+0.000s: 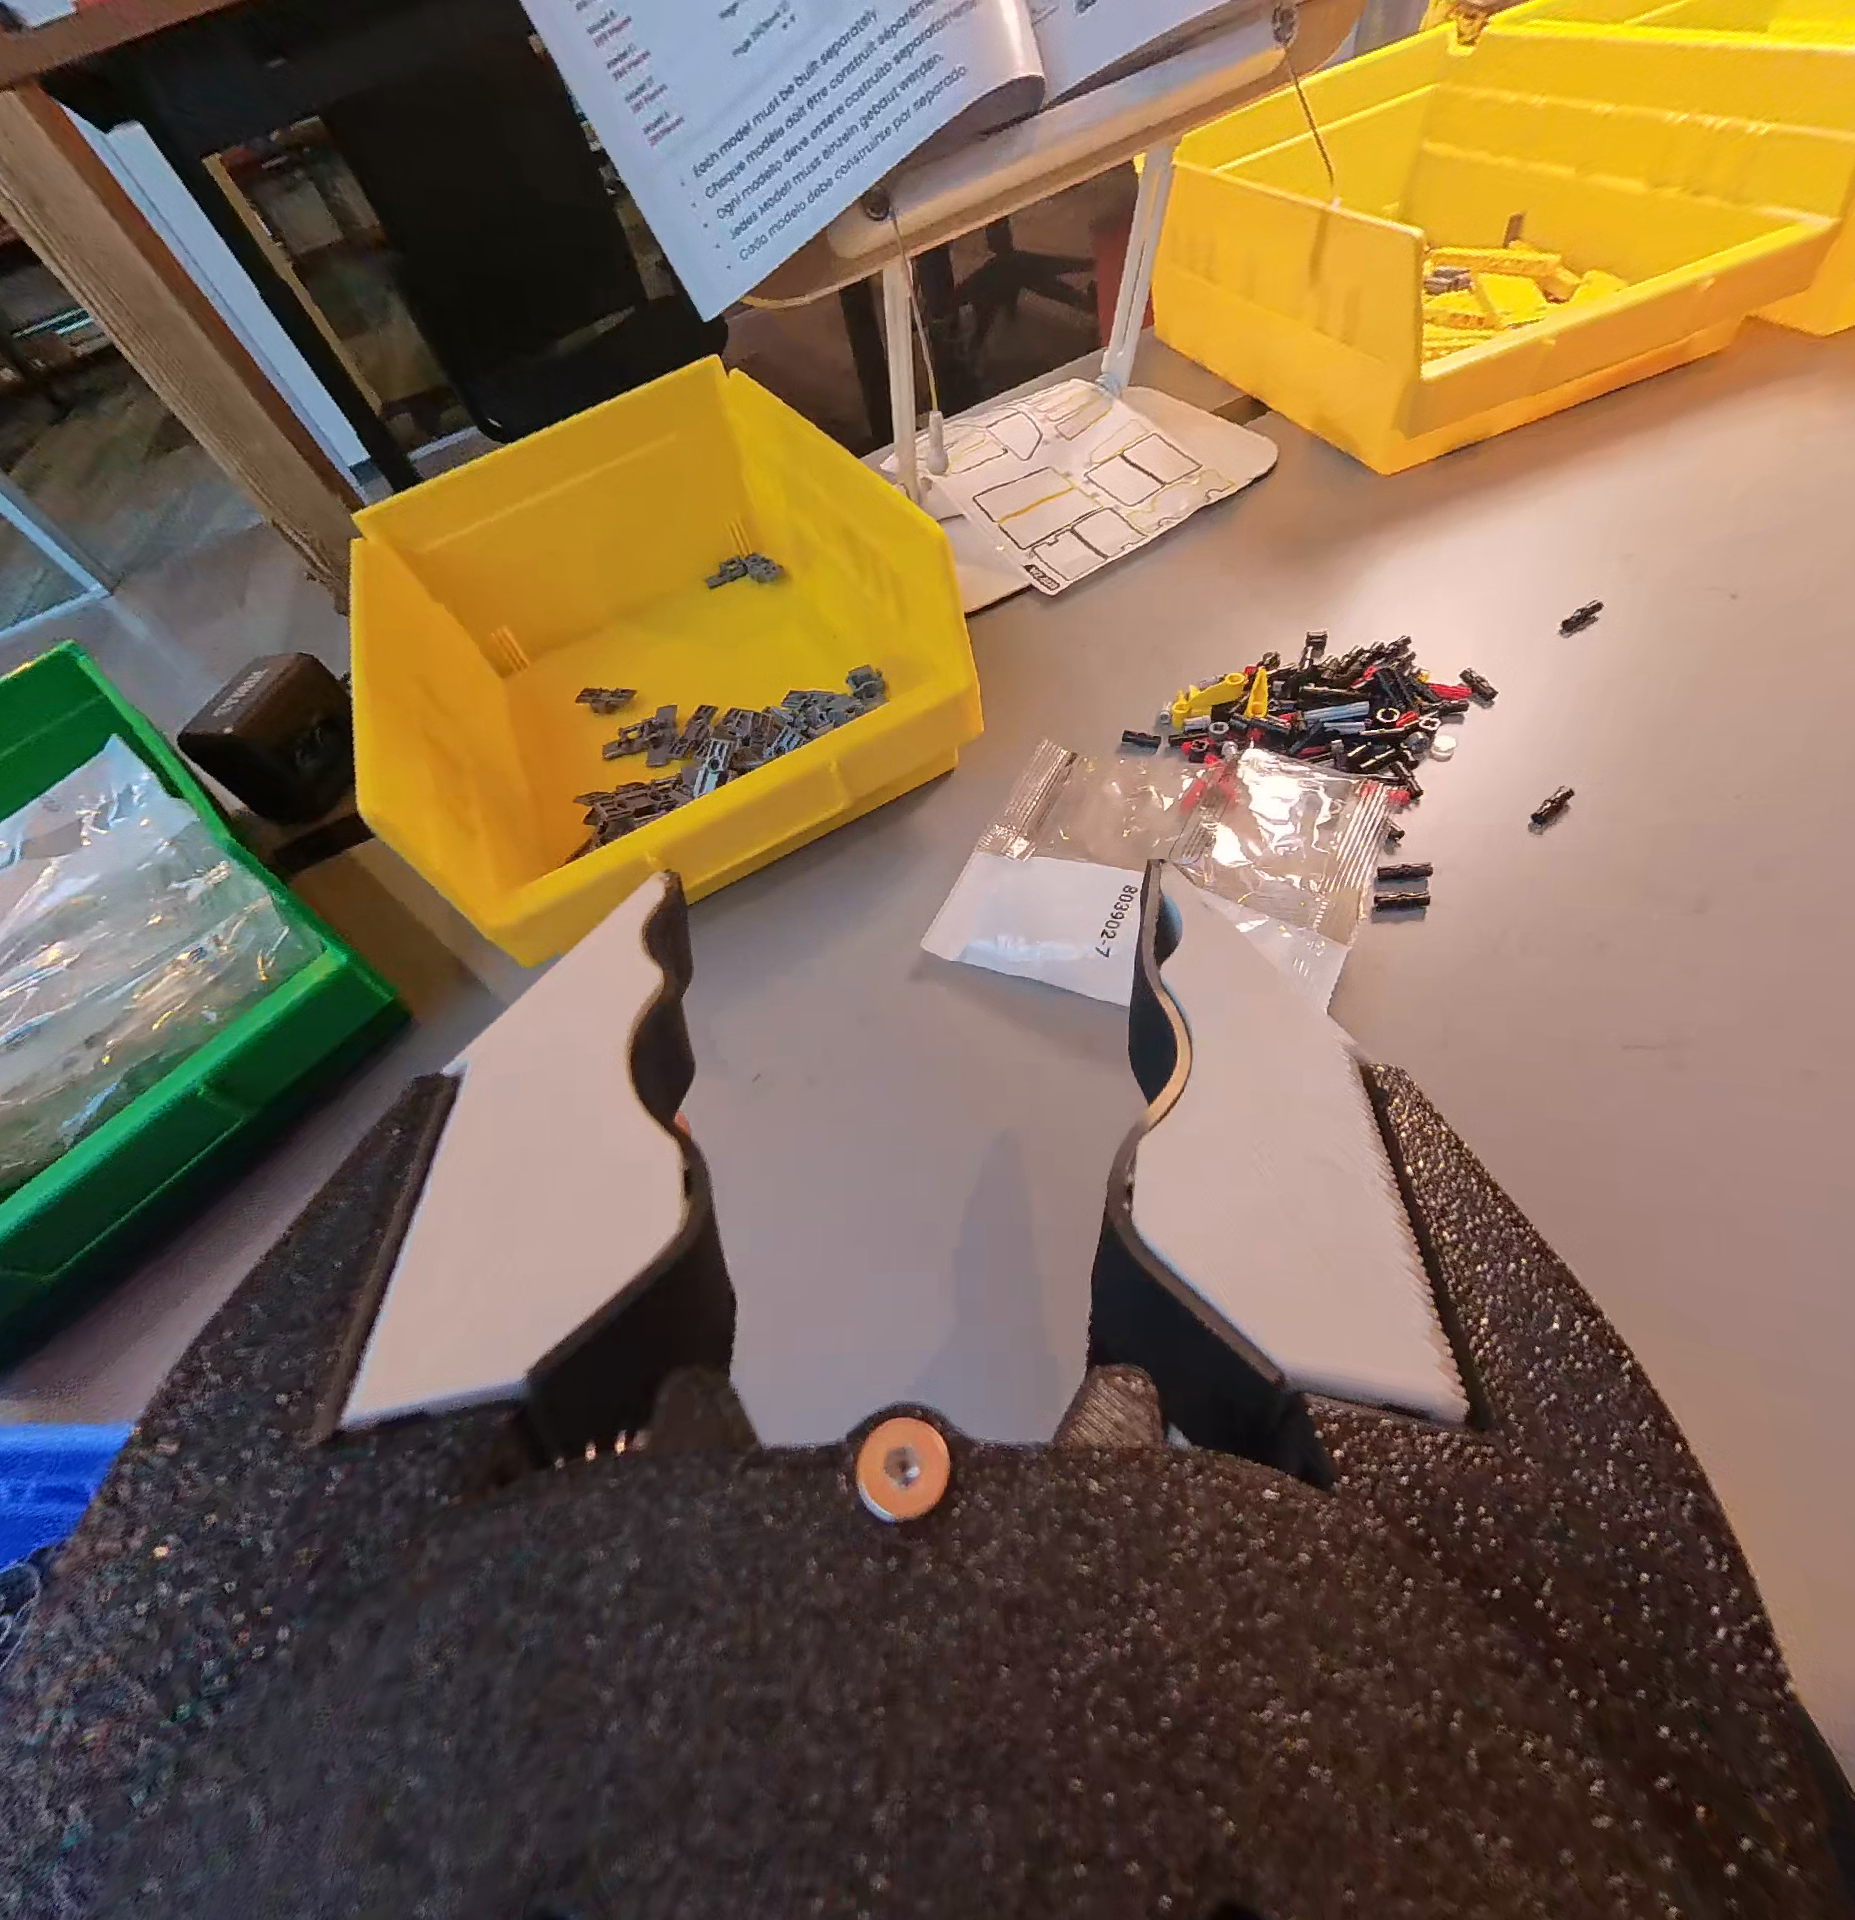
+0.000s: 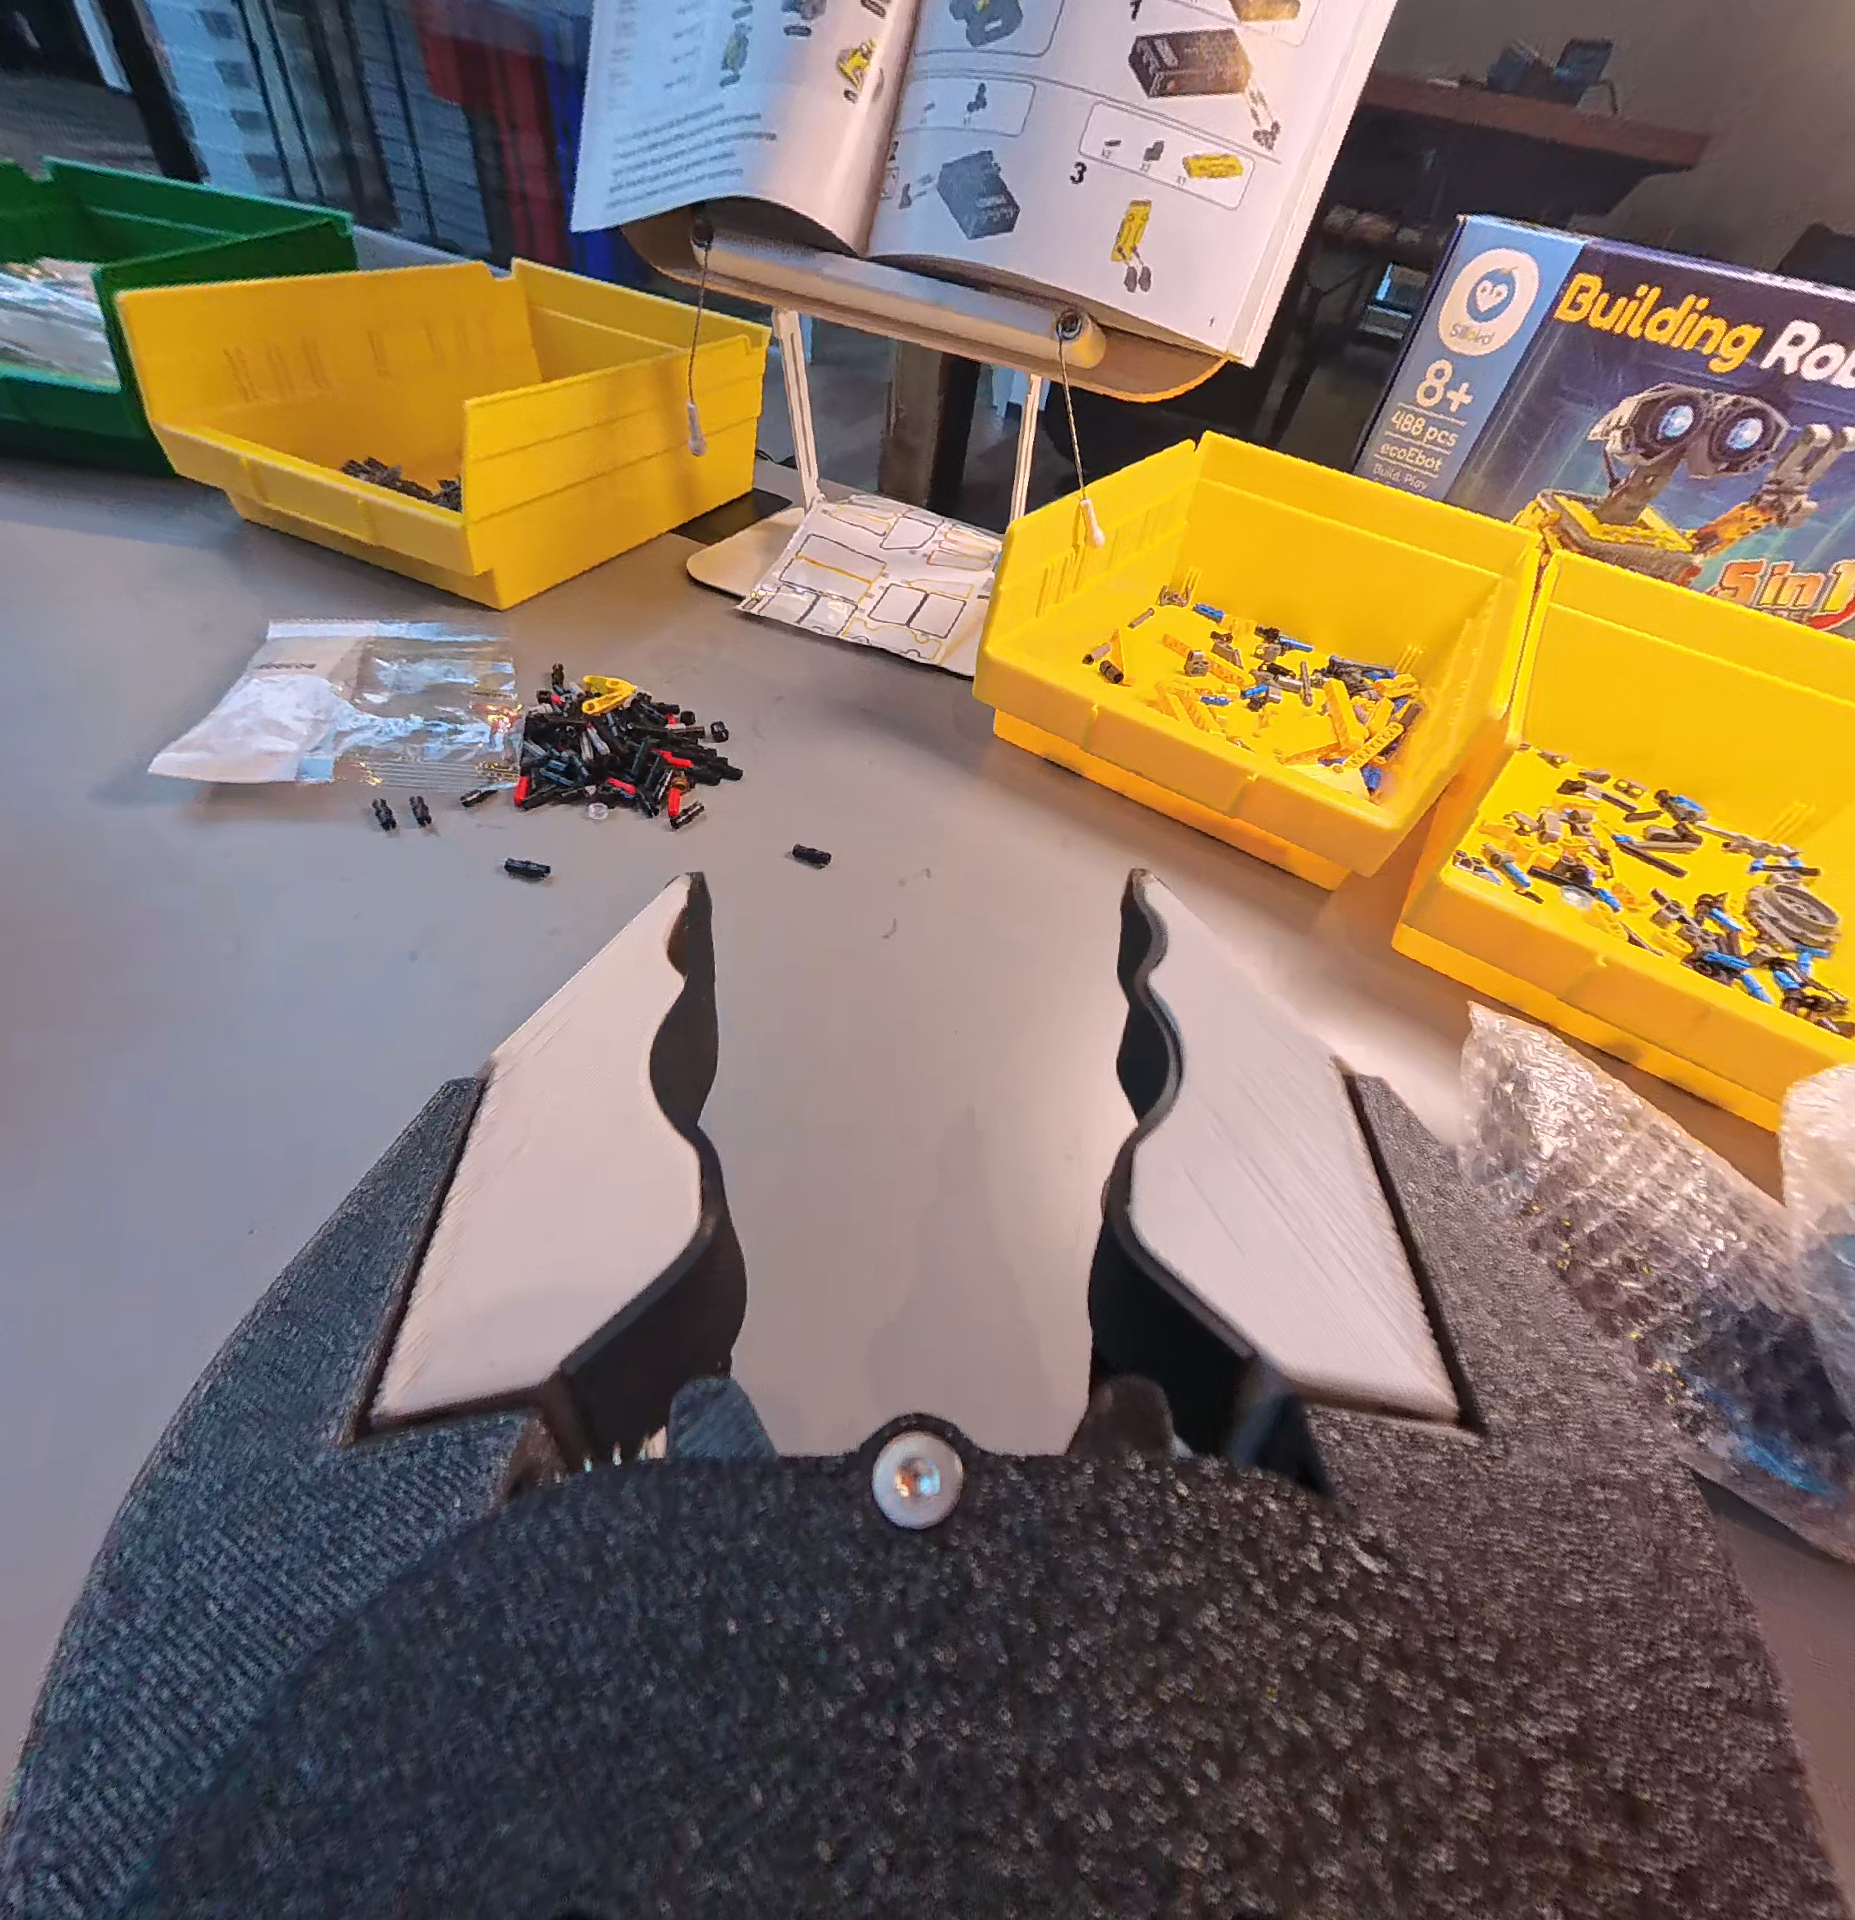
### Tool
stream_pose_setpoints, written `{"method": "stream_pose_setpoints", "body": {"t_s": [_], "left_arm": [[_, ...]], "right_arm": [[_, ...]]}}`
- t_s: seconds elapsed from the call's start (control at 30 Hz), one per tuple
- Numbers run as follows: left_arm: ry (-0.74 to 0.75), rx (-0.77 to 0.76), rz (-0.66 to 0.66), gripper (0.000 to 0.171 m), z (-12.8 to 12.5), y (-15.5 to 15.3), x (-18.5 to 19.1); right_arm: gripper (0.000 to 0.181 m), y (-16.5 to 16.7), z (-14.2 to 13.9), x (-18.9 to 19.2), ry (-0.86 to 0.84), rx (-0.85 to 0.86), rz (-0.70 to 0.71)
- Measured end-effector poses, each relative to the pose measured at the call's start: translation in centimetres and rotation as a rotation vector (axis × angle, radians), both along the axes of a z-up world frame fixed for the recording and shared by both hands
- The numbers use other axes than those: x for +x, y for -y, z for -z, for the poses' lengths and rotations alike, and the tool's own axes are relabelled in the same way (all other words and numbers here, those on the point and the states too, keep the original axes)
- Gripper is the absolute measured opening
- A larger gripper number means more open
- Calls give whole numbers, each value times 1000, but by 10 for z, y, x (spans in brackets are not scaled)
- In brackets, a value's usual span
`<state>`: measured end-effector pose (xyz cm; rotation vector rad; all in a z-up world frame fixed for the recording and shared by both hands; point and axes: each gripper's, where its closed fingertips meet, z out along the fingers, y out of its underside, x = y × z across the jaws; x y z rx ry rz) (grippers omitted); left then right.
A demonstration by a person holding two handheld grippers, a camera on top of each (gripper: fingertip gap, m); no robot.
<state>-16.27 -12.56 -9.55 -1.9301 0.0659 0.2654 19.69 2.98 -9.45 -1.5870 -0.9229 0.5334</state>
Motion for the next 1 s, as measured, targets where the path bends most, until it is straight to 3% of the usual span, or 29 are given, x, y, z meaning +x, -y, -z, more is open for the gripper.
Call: {"method": "stream_pose_setpoints", "body": {"t_s": [0.17,0.27,0.4,0.5,0.6,0.67,0.77,0.93,1.0], "left_arm": [[64,-8,52,88,8,-14,7],[110,-32,104,91,15,-28,11],[177,-90,173,91,29,-56,13],[128,-169,213,89,50,-91,-1],[197,-373,411,87,82,-118,15],[249,-418,493,85,86,-129,28],[292,-381,487,84,88,-141,35],[214,-486,470,86,124,-127,30],[244,-489,465,77,122,-126,27]], "right_arm": [[74,-2,-1,-13,-3,2,-49],[74,5,-12,-31,-50,-18,-156],[71,16,-53,-67,-205,-83,-353],[63,12,-89,-100,-279,-75,-435],[62,3,-129,-141,-328,-22,-491],[62,-4,-141,-166,-324,29,-508],[60,-23,-109,-193,-251,45,-507],[55,-54,-2,-211,-135,-169,-482],[54,-59,6,-213,-141,-198,-477]]}}
